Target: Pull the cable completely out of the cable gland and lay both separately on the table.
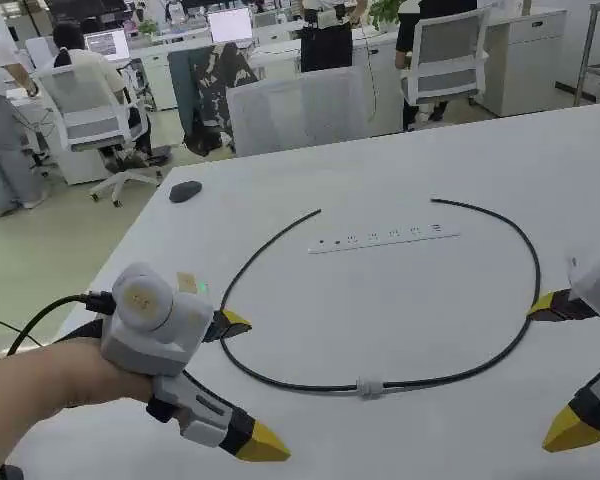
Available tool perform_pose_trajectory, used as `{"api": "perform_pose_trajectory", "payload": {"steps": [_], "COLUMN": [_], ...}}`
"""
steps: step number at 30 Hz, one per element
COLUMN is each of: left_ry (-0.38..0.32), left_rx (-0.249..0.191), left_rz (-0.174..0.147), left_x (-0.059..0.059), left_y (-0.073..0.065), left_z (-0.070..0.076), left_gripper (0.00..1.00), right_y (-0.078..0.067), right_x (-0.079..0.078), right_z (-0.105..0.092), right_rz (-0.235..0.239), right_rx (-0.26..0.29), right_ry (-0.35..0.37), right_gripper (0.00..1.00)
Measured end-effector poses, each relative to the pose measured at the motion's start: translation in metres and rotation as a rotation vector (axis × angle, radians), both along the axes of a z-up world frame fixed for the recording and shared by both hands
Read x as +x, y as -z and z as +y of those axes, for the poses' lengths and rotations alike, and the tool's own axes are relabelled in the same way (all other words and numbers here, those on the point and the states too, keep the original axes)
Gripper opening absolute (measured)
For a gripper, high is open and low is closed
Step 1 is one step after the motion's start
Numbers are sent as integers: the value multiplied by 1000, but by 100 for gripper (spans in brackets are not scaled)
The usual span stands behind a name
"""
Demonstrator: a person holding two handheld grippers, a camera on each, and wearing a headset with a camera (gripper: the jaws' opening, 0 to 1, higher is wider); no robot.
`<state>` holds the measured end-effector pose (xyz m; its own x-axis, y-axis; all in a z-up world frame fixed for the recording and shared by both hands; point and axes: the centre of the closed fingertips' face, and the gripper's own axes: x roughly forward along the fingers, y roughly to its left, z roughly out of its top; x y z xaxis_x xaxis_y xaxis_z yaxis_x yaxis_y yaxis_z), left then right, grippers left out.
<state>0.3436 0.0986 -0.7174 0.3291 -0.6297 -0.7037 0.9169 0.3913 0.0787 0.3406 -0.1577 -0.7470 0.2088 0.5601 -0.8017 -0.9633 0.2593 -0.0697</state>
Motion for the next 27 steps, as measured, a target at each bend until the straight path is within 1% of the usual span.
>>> {"api": "perform_pose_trajectory", "payload": {"steps": [1, 2, 3, 4, 5, 7, 12, 14, 15, 17, 18, 19, 20, 23, 25, 27], "left_ry": [6, 15, 16, 15, 14, 18, 11, 10, 7, -13, -13, -10, -6, -21, -19, -17], "left_rx": [-2, 3, 5, 2, 0, 10, 16, 18, 18, 15, 18, 25, 28, 17, 14, 6], "left_rz": [-8, -29, -30, -17, -13, -17, -1, 1, 5, 25, 20, -5, -19, 8, 7, 17], "left_x": [0, 3, 4, 3, 2, 3, 3, 3, 3, 4, 4, 7, 9, 9, 10, 9], "left_y": [-1, -3, -3, -3, -3, -2, 1, 2, 3, 6, 5, 5, 5, 6, 7, 9], "left_z": [-1, -2, -2, -2, -2, 0, 3, 4, 4, 6, 6, 7, 8, 10, 10, 10], "left_gripper": [100, 100, 100, 100, 100, 100, 100, 100, 100, 100, 100, 100, 100, 100, 100, 100], "right_y": [-2, -4, -5, -6, -6, -6, -1, 1, 1, 0, 0, -1, -1, 1, 2, 3], "right_x": [1, 3, 5, 6, 7, 6, 5, 5, 5, 7, 9, 11, 11, 12, 14, 16], "right_z": [0, -1, -1, -1, -1, 0, 0, 0, 0, 2, 2, 3, 4, 4, 4, 4], "right_rz": [1, -2, -5, -10, -11, -8, -5, -2, -2, -6, -10, -10, -5, -2, -11, -13], "right_rx": [6, 12, 14, 17, 19, 21, 7, 2, 2, 6, 9, 15, 20, 15, 8, 12], "right_ry": [5, 10, 15, 20, 21, 21, 12, 13, 12, 14, 19, 29, 31, 30, 29, 35], "right_gripper": [99, 99, 99, 99, 99, 99, 99, 99, 99, 99, 99, 99, 99, 99, 99, 99]}}
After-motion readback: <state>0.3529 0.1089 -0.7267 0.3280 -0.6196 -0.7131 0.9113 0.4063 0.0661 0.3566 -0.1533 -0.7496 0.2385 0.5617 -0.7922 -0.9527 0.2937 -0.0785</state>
